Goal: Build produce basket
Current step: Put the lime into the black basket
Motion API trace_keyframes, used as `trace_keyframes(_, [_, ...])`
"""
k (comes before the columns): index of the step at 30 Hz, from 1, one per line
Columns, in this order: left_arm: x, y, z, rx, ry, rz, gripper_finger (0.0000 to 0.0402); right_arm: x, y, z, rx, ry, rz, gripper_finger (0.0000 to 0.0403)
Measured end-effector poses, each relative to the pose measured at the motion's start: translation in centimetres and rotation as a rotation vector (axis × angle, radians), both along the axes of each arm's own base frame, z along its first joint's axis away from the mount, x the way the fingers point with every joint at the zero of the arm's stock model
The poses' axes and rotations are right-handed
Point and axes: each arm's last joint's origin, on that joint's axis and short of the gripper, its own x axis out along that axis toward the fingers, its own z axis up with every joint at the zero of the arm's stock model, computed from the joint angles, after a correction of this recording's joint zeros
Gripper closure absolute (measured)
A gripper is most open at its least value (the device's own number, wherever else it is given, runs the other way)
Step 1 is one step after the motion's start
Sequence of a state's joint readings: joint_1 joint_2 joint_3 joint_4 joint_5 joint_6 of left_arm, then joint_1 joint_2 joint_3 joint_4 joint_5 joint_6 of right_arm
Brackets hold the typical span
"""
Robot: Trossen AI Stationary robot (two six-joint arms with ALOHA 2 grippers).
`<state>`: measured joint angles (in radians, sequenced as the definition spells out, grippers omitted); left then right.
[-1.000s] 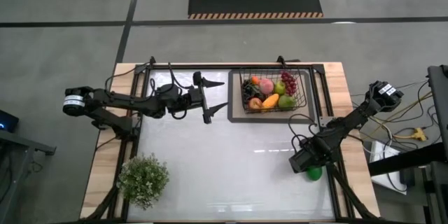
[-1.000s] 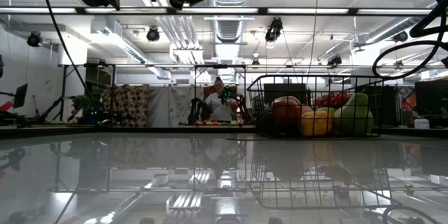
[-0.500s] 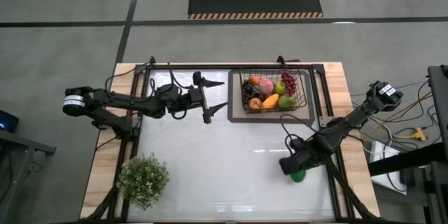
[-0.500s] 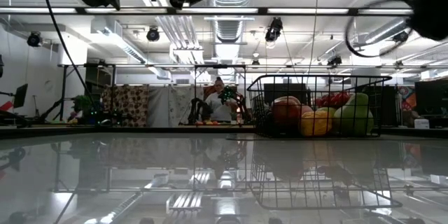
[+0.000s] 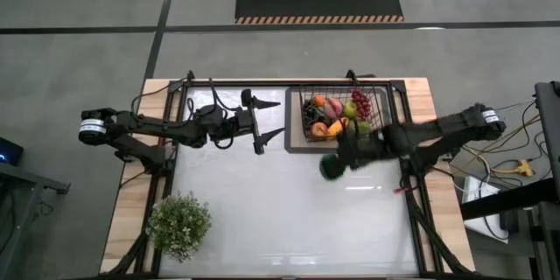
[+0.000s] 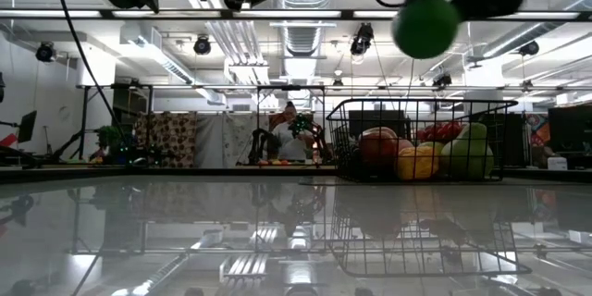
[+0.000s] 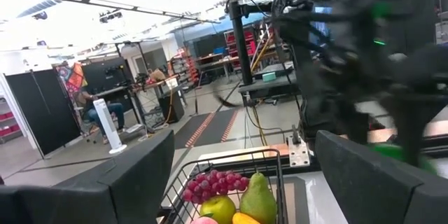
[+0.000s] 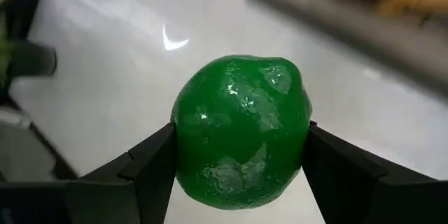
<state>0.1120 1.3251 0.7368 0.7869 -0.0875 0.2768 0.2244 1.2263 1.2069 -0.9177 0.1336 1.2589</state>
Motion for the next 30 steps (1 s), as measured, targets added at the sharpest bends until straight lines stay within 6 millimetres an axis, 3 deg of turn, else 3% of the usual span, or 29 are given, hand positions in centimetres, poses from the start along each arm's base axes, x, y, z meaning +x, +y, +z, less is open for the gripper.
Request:
trace_keyframes(9, [-0.2,0.0,0.2,0.003,-0.012,0.0,0.0072,-0.2,-8.9,3.4,-0.251,0.081,0.1,0.0147])
trace_keyframes(17, [-0.3,0.0,0.3,0.02,-0.012,0.004,0.0072,0.0,-14.8,1.3,-0.42,0.288,0.45,0.0147])
trace_keyframes(24, [-0.3,0.0,0.3,0.02,-0.014,0.004,0.0072,1.3,-16.4,-1.2,-0.58,0.431,1.044,0.0147])
trace_keyframes(30, [-0.3,0.0,0.2,0.019,-0.011,0.004,0.0072,2.3,-17.2,-3.1,-0.645,0.559,1.324,0.0147])
